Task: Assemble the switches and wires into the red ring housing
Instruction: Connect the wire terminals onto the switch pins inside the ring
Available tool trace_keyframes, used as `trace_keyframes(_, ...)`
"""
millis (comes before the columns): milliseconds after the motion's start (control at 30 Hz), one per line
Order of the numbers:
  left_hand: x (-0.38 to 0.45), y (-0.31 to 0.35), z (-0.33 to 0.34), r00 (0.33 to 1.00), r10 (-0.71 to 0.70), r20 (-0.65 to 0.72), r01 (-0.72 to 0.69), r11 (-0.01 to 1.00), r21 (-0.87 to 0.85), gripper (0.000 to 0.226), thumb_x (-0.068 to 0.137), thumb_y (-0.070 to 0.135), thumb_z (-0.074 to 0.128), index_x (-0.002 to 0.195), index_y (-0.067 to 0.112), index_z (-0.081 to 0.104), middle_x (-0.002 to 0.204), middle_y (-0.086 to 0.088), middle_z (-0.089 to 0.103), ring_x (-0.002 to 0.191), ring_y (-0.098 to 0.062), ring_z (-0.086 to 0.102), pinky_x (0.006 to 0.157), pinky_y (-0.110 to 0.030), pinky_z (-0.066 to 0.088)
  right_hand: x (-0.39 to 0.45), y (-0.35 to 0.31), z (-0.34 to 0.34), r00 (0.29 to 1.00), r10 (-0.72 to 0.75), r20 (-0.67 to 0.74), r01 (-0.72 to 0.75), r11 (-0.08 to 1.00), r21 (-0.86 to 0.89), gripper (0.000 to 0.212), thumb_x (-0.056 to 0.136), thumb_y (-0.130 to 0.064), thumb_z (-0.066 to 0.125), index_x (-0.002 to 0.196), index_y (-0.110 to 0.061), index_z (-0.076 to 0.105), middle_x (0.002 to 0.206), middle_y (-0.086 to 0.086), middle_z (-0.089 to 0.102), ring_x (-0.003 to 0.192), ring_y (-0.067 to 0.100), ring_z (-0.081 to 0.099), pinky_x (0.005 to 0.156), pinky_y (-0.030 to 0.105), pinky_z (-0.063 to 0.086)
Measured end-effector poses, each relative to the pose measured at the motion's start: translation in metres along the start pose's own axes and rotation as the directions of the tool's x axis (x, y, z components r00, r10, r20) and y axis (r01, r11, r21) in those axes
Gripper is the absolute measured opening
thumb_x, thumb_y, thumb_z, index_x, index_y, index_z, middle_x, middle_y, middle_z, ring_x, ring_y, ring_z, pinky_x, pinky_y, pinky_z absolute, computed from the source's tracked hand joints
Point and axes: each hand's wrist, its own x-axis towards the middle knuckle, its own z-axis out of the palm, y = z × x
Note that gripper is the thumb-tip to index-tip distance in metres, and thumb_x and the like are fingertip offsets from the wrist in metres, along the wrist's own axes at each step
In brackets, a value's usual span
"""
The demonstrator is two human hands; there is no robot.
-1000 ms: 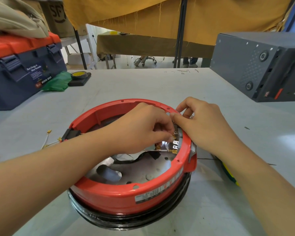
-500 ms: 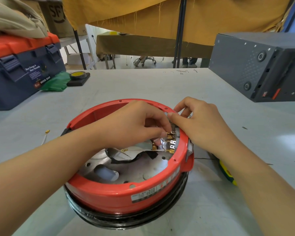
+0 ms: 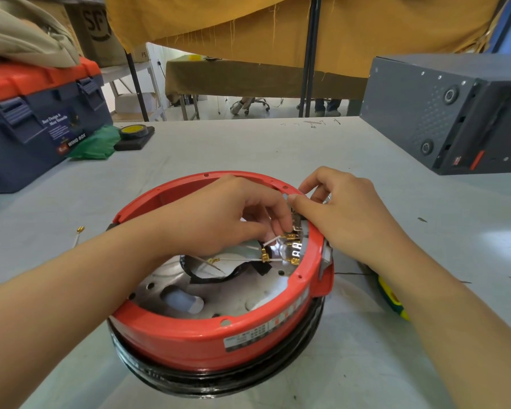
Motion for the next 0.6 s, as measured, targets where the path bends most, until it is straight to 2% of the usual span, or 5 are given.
trace_keyframes(100,0.0006,0.0007,0.0005,1.0,0.025,-0.006,-0.025,0.999,0.026,0.022,0.083,0.001,0.065,0.091,0.02,0.07,0.084,0.006,0.07,0.079,-0.006,0.065,0.077,-0.02,0.052,0.0,-0.0001,-0.0002,1.0,0.001,0.004,-0.001,1.0,-0.009,0.022,0.084,-0.04,0.062,0.094,-0.021,0.063,0.069,-0.007,0.059,0.056,0.001,0.055,0.052,0.003,0.039)
trace_keyframes(367,0.0019,0.0016,0.0025,0.994,0.112,-0.022,-0.108,0.985,0.131,0.017,0.082,0.002,0.067,0.091,0.016,0.07,0.087,0.006,0.066,0.08,-0.009,0.062,0.077,-0.027,0.05,0.0001,0.0,-0.0003,1.0,0.0,0.001,0.0,1.0,-0.015,0.022,0.084,-0.04,0.062,0.093,-0.02,0.064,0.069,-0.007,0.059,0.058,0.001,0.053,0.051,0.004,0.039)
trace_keyframes(500,0.0014,0.0002,0.0009,0.995,0.095,-0.023,-0.091,0.987,0.132,0.015,0.081,0.003,0.067,0.09,0.014,0.072,0.091,0.001,0.064,0.08,-0.012,0.062,0.078,-0.036,0.05,0.0003,0.0003,-0.0001,1.0,-0.003,0.0,0.003,1.0,-0.017,0.021,0.085,-0.04,0.062,0.094,-0.02,0.064,0.069,-0.007,0.059,0.058,0.0,0.053,0.051,0.003,0.039)
trace_keyframes(600,0.0009,-0.0011,-0.0019,0.998,0.043,-0.035,-0.041,0.997,0.062,0.011,0.079,0.004,0.069,0.085,0.013,0.072,0.09,0.001,0.063,0.078,-0.01,0.064,0.078,-0.039,0.053,0.0002,0.0002,-0.0003,1.0,-0.006,0.001,0.006,1.0,-0.012,0.021,0.084,-0.04,0.062,0.093,-0.021,0.063,0.068,-0.007,0.059,0.055,-0.004,0.053,0.05,0.002,0.037)
